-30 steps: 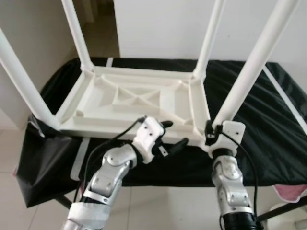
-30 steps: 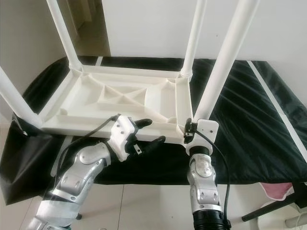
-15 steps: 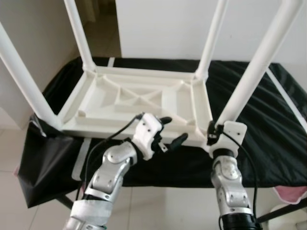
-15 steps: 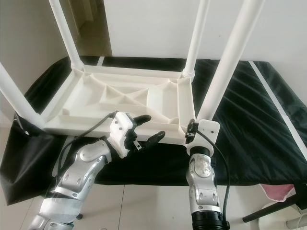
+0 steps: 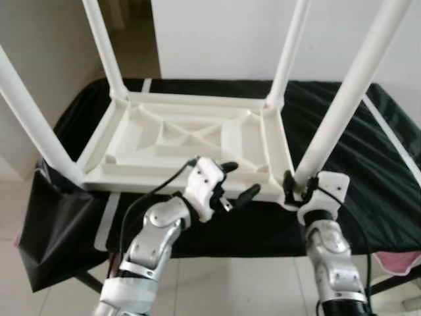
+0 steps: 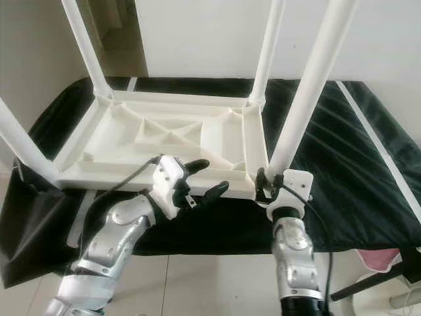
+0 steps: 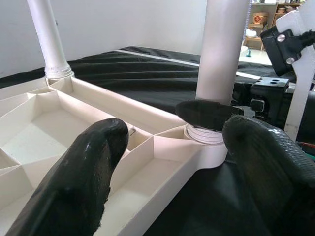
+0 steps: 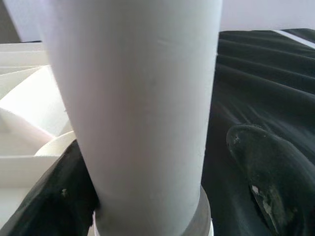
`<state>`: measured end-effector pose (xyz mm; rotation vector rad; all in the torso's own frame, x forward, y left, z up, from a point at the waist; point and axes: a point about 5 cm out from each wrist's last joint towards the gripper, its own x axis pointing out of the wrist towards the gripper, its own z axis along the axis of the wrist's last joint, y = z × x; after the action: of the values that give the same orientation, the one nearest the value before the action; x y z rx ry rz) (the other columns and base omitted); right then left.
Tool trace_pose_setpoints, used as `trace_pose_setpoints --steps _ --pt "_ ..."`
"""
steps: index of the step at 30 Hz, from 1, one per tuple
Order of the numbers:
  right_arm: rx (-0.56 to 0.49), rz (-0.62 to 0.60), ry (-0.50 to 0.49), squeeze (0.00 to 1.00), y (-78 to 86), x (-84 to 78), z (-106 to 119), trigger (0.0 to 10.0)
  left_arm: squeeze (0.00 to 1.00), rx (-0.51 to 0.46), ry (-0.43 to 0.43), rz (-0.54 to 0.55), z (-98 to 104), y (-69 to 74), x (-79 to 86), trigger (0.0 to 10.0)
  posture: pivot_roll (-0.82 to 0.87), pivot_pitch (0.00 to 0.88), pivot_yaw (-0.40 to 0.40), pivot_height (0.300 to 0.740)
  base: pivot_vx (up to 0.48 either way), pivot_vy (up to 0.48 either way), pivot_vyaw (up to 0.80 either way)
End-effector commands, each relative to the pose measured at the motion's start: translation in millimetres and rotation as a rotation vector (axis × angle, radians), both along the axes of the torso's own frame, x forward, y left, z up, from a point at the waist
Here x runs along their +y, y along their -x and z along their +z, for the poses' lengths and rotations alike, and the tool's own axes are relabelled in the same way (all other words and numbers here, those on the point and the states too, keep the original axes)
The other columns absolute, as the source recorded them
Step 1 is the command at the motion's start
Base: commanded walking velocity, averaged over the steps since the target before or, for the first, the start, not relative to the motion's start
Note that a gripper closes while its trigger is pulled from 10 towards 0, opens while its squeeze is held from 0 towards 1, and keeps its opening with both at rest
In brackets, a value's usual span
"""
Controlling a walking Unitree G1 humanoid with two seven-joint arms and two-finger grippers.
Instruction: Building children table
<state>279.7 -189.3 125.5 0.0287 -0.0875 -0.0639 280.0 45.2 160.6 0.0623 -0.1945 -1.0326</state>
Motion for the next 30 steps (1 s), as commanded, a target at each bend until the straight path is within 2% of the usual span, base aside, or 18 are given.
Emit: trace_pose_setpoints --steps 1,8,12,16,23,24,25,26,27,28,30 --pt "0.053 0.068 0.003 0.0 3.3 -3.1 -10 10.0 0.0 -0.008 0.01 0.068 2 0.7 0.3 10.0 -0.05 0.031 -0.034 0.74 0.0 0.0 0.0" --pt "0.06 0.304 0.096 0.0 -0.1 -11.8 -3 10.0 0.0 0.002 -0.03 0.035 -5 6.9 3.4 10.0 -0.04 0.021 -0.053 0.74 0.0 0.0 0.0" --pt "0.074 0.431 0.155 0.0 -4.7 -12.1 -1 10.0 0.0 0.013 -0.055 -0.031 -5 14.6 4.8 10.0 -0.04 0.015 -0.053 0.74 0.0 0.0 0.0" --pt "0.076 0.508 0.203 0.0 -14.9 -14.7 4 10.0 0.0 0.024 -0.089 -0.102 -8 22.5 5.2 10.0 -0.03 0.002 -0.05 0.74 0.0 0.0 0.0" --pt "0.071 0.558 0.229 0.0 -22.5 -12.5 7 10.0 0.0 0.026 -0.111 -0.126 -10 25.5 4.8 10.0 -0.02 0.0 -0.047 0.74 0.0 0.0 0.0" --pt "0.078 0.574 0.218 0.0 -27.5 -11.9 7 9.1 0.0 0.025 -0.118 -0.13 -10 26.0 3.7 10.0 -0.01 0.0 -0.048 0.74 0.0 0.0 0.0" --pt "0.081 0.582 0.206 0.0 -28.5 -11.9 6 9.1 0.0 0.025 -0.118 -0.129 -9 26.1 3.4 10.0 -0.01 0.0 -0.048 0.74 0.0 0.0 0.0" --pt "0.083 0.588 0.197 0.0 -28.8 -12.0 6 4.0 0.0 0.025 -0.118 -0.129 -9 26.2 3.3 10.0 -0.01 0.0 -0.048 0.74 0.0 0.0 0.0" --pt "0.083 0.588 0.197 0.0 -28.8 -12.0 6 4.0 0.0 0.025 -0.118 -0.129 -9 26.2 3.3 10.0 -0.01 0.0 -0.048 0.74 0.0 0.0 0.0" --pt "0.088 0.588 0.191 0.0 -29.1 -12.5 5 0.0 0.0 0.025 -0.115 -0.127 -8 26.0 3.1 10.0 -0.01 0.0 -0.052 0.74 0.0 0.0 0.0" --pt "0.092 0.588 0.18 0.0 -28.5 -13.2 3 0.0 0.0 0.025 -0.11 -0.125 -7 26.5 2.8 10.0 0.0 0.0 -0.056 0.74 0.0 0.0 0.0"
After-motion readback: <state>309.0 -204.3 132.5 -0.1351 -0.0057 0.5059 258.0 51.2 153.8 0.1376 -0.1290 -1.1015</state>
